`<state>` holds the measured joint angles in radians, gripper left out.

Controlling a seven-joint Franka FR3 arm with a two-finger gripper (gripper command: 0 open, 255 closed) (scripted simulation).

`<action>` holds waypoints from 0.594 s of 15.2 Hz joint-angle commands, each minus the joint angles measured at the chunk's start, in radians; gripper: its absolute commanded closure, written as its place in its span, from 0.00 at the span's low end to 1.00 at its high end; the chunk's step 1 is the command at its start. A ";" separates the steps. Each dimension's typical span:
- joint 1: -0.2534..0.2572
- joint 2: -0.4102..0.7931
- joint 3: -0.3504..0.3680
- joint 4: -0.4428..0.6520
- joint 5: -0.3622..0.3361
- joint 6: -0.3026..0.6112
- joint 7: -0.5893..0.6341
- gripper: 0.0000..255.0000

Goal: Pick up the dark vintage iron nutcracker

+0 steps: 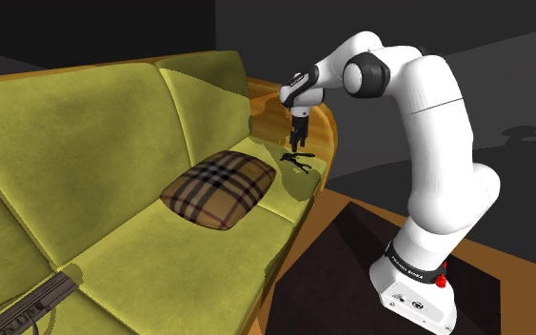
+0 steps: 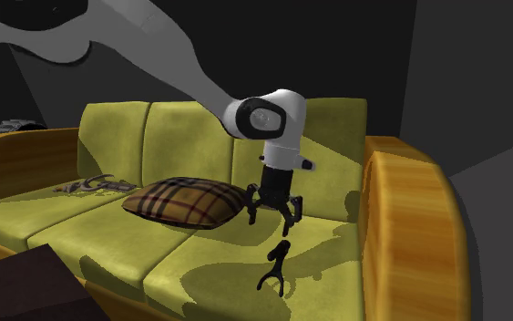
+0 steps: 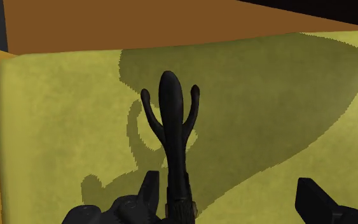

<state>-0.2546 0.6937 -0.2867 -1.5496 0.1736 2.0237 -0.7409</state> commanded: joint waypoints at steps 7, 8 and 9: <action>-0.051 0.193 0.027 0.214 0.022 -0.019 -0.029 0.00; -0.052 0.202 0.028 0.215 0.024 -0.012 -0.030 0.00; -0.053 0.211 0.029 0.216 0.025 -0.004 -0.030 0.00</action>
<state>-0.3066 0.8976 -0.2583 -1.3315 0.1974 2.0106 -0.7694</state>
